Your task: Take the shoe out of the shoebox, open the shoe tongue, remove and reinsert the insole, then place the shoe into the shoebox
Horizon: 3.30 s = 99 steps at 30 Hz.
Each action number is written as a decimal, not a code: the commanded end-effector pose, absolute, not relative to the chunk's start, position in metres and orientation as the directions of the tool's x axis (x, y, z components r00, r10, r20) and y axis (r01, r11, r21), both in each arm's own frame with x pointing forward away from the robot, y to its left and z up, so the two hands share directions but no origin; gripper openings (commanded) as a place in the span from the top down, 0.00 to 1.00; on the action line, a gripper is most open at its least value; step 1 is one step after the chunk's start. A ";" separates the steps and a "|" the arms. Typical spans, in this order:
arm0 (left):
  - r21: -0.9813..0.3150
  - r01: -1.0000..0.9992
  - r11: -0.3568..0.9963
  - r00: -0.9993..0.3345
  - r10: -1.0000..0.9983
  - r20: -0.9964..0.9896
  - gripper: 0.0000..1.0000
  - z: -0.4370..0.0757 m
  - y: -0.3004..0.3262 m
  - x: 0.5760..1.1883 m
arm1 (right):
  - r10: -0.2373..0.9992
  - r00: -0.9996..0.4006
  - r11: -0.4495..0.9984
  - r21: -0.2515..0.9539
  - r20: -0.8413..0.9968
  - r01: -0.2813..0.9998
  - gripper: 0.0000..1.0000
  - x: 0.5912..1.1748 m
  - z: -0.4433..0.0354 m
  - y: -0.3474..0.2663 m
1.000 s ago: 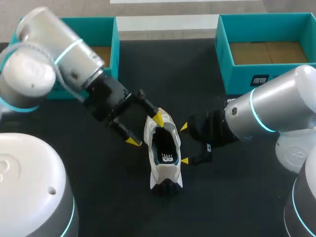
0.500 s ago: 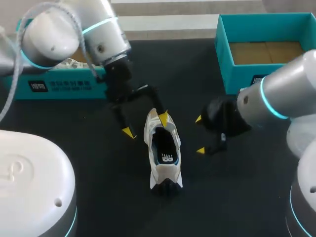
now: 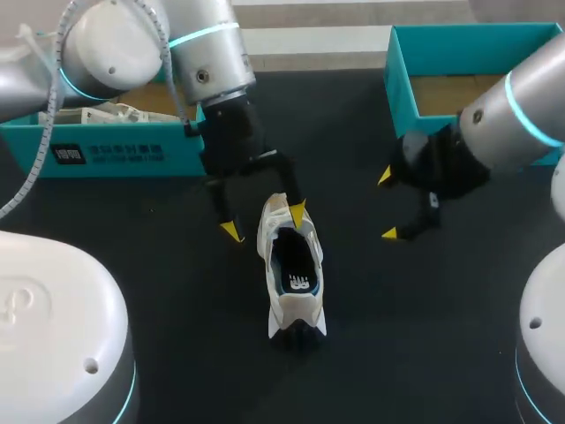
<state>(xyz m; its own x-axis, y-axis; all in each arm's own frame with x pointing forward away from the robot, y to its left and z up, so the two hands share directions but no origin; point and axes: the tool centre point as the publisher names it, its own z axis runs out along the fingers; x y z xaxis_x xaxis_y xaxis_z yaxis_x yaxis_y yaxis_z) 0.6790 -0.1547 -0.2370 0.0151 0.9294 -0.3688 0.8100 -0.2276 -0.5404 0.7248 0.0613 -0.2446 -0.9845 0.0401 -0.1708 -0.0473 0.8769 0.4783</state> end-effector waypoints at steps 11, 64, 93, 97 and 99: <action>-0.539 0.811 -0.227 0.016 0.930 -0.368 0.00 -0.237 -0.154 0.679 | 0.026 -0.994 0.895 0.446 -0.102 -0.022 0.00 0.725 -0.177 0.030; -0.348 0.937 0.001 -0.003 1.000 -0.005 1.00 -0.262 -0.148 0.693 | 0.039 -0.993 0.922 0.386 -0.113 -0.008 0.00 0.737 -0.156 -0.020; -0.206 0.972 0.110 -0.130 0.988 -0.085 1.00 -0.340 -0.183 0.681 | 0.039 -0.993 0.922 0.386 -0.113 -0.008 0.00 0.737 -0.156 -0.020; -0.151 0.980 0.133 -0.148 0.985 -0.091 1.00 -0.345 -0.186 0.685 | 0.039 -0.993 0.922 0.386 -0.113 -0.008 0.00 0.737 -0.156 -0.020; -0.128 0.981 0.147 -0.160 0.983 -0.096 1.00 -0.347 -0.187 0.686 | 0.039 -0.993 0.922 0.386 -0.113 -0.008 0.00 0.737 -0.156 -0.020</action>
